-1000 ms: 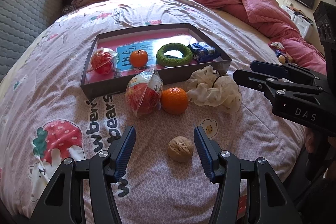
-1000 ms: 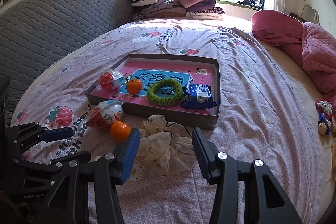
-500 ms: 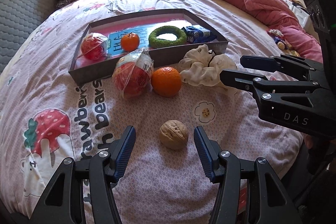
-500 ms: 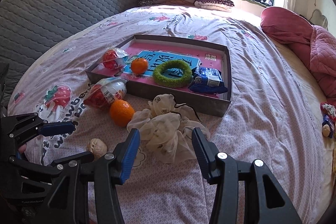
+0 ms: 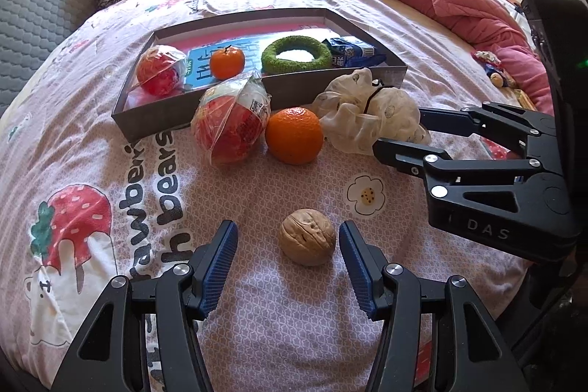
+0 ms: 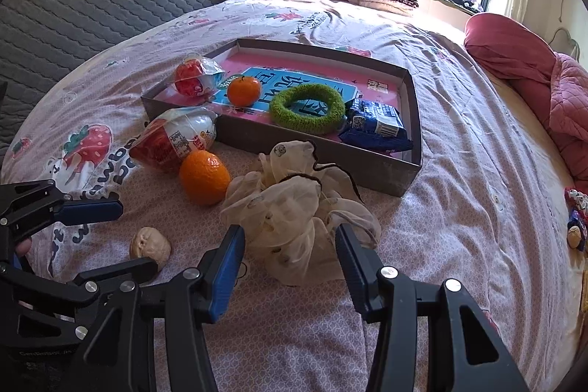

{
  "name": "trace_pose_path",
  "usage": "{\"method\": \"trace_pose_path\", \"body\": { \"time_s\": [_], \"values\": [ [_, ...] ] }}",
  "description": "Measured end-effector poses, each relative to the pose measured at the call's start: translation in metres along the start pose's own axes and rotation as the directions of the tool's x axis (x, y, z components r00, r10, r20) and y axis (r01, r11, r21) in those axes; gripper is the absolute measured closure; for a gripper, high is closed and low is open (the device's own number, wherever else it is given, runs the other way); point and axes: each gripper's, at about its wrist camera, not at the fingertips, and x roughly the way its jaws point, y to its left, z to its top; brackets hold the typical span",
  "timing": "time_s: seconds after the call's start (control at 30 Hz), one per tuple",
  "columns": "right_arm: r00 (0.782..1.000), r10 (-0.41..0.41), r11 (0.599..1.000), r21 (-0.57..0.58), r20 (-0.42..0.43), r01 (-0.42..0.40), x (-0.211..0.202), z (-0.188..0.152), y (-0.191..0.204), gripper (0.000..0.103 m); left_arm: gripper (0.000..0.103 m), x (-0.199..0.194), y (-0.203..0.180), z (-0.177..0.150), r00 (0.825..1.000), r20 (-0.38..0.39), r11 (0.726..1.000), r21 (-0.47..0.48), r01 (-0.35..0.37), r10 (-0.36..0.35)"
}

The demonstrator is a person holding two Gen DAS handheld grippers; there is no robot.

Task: Organize objects
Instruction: 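Lower the left tool over the walnut while the right tool grips the white scrunchie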

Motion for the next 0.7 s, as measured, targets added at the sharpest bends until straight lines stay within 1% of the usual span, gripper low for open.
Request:
{"method": "trace_pose_path", "body": {
  "time_s": [0.1,0.37,0.5,0.57,0.67,0.7],
  "values": [
    [1.0,-0.008,1.0,0.011,0.006,0.008,0.006,0.001,-0.003,0.052,0.044,0.005,0.0,0.001,1.0,0.0,1.0,-0.006,0.003,-0.003],
    [1.0,0.005,1.0,0.018,0.023,-0.006,0.018,0.006,-0.005,0.052,0.045,0.017,0.001,0.002,1.0,-0.003,1.0,-0.031,0.006,-0.006],
    [0.999,0.025,0.999,0.041,0.021,-0.025,0.023,0.008,-0.008,0.062,0.053,0.02,0.0,0.003,1.0,-0.003,0.999,-0.036,0.015,-0.015],
    [0.999,0.043,0.997,0.061,0.017,-0.044,0.025,0.008,-0.011,0.065,0.059,0.021,-0.002,0.004,1.0,-0.002,0.999,-0.029,0.019,-0.019],
    [0.999,0.052,0.996,0.077,0.016,-0.053,0.027,0.008,-0.014,0.07,0.065,0.021,-0.004,0.004,1.0,0.002,1.0,-0.017,0.021,-0.021],
    [0.998,0.053,0.995,0.08,0.016,-0.054,0.027,0.008,-0.015,0.073,0.067,0.021,-0.005,0.004,1.0,0.002,0.999,-0.017,0.027,-0.027]
  ]
}}
